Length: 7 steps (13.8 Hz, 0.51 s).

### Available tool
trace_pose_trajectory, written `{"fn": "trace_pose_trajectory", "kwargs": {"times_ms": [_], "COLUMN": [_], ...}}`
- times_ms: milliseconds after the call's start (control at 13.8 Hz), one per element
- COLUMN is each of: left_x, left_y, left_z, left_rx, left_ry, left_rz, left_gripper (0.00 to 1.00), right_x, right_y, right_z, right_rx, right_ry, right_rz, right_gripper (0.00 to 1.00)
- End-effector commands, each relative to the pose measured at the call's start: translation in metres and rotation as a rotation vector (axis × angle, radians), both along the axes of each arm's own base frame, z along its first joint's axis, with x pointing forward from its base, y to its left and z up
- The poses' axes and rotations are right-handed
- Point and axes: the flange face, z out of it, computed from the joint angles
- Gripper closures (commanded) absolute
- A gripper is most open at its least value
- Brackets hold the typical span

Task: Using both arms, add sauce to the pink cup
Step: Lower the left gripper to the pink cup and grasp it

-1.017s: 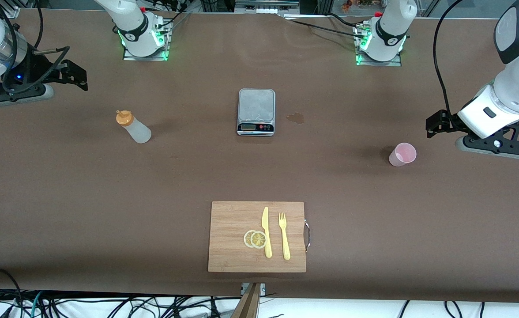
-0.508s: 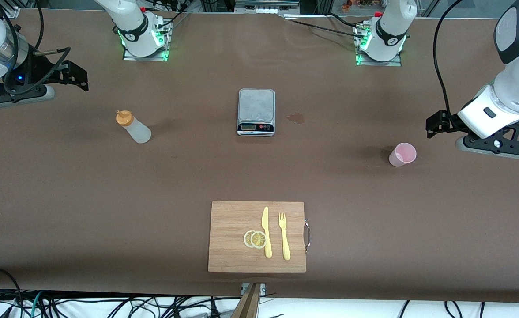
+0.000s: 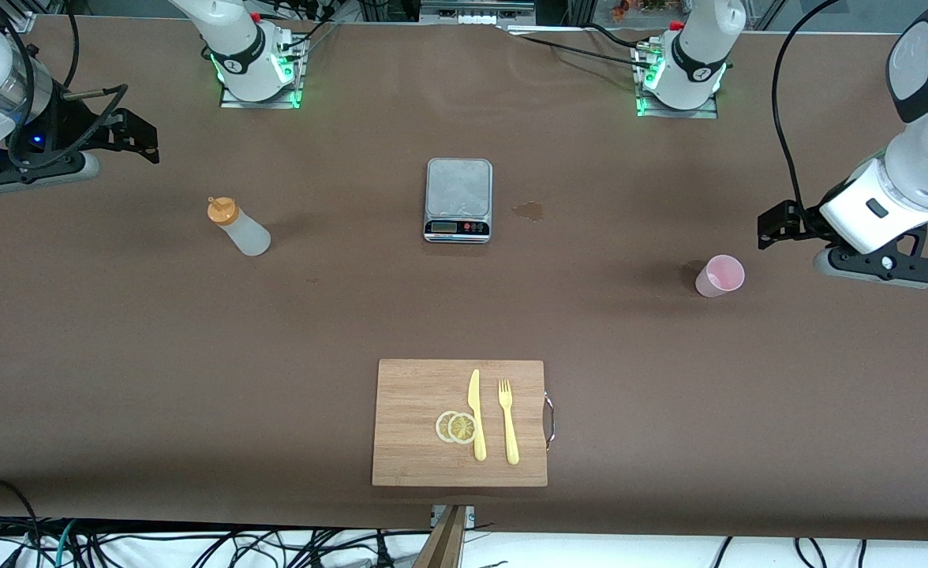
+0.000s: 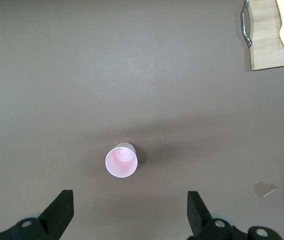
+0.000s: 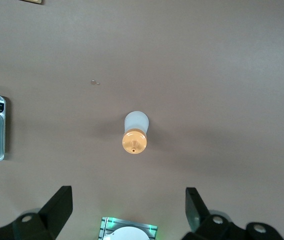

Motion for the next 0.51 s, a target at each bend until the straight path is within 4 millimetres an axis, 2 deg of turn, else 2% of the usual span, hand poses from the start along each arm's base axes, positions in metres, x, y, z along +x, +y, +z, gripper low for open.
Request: {"fn": "trace_pose_trajectory", "kwargs": {"times_ms": [0, 73, 145, 291, 436], "left_x": [0.013, 0.021, 0.023, 0.017, 0.013], "left_y": [0.005, 0.007, 0.011, 0.033, 0.065], "left_z": [-0.030, -0.060, -0.076, -0.106, -0.128], "left_rx": [-0.018, 0.011, 0.053, 0.066, 0.045], "left_ry": [0.054, 0.099, 0.125, 0.174, 0.147], "left_rz": [-0.008, -0.014, -0.024, 0.000, -0.021], "left_gripper": [0.00, 0.00, 0.00, 0.00, 0.00], "right_x": [0.001, 0.001, 0.001, 0.001, 0.001], "right_y": [0.002, 0.002, 0.002, 0.002, 0.003], "right_z": [0.004, 0.004, 0.004, 0.004, 0.002], "right_rx": [-0.005, -0.005, -0.005, -0.005, -0.005], "right_ry": [-0.008, -0.006, -0.006, -0.006, -0.003], "right_rz": [0.005, 0.005, 0.005, 0.005, 0.006], "right_gripper": [0.00, 0.00, 0.00, 0.00, 0.00]}}
